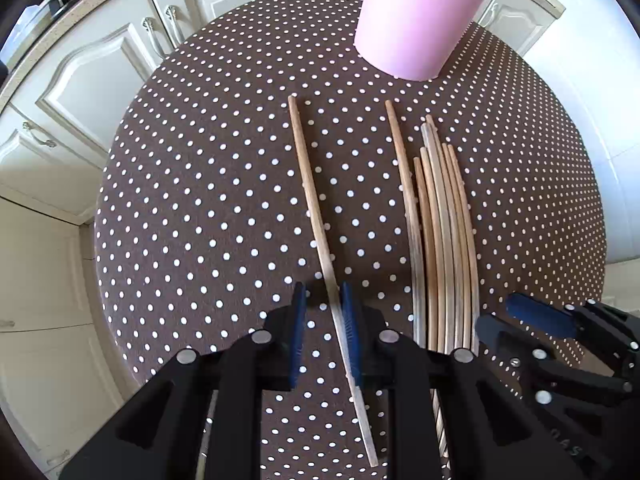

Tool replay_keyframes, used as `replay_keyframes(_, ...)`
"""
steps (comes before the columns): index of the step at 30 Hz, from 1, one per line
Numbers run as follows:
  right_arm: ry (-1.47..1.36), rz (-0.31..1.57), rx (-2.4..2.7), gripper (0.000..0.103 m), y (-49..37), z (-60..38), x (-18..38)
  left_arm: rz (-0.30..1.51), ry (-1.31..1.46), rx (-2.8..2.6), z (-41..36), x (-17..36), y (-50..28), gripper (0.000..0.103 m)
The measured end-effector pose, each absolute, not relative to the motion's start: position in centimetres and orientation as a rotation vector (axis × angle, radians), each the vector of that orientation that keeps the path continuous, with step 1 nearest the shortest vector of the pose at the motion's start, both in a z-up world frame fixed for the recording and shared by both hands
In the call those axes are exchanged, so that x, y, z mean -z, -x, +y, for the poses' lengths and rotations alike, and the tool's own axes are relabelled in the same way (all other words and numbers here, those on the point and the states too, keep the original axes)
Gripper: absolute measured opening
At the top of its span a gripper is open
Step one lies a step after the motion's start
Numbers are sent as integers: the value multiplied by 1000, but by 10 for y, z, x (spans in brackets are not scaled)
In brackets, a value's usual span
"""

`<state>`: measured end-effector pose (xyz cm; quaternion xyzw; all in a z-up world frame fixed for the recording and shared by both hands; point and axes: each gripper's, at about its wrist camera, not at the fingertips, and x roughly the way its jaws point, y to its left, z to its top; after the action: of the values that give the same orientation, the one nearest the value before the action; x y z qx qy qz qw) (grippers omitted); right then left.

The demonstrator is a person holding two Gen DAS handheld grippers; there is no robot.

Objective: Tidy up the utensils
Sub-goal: 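Lower both open grippers toward the next chopsticks in the pile, then grasp one wooden chopstick with the left gripper while the right gripper grasps another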

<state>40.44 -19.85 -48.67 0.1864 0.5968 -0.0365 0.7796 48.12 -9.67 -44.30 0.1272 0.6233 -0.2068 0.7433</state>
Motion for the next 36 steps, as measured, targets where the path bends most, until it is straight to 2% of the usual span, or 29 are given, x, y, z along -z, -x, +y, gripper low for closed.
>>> replay_keyframes(8,-352,1323,178,29,-433,-178,492,1444,-195,476,-90,456,-526,19)
replay_keyframes(18,-230,1401,241,27,-489,-167,506,1404,-350,490,-109,457,-533,19)
replay_keyframes(22,-240,1419,238,25,-500,-165,509,1381,-370,466,-116,457,-525,9)
replay_keyframes(24,-216,1422,244,15,-493,-169,501,1373,-365,468,-113,457,-519,8)
replay_keyframes(25,-224,1421,242,8,-494,-172,501,1372,-354,469,-112,458,-520,7)
replay_keyframes(27,-255,1418,232,7,-490,-179,499,1371,-333,471,-107,459,-521,6)
replay_keyframes(36,-485,1335,125,6,-479,-227,490,1386,-130,571,-79,453,-518,5)
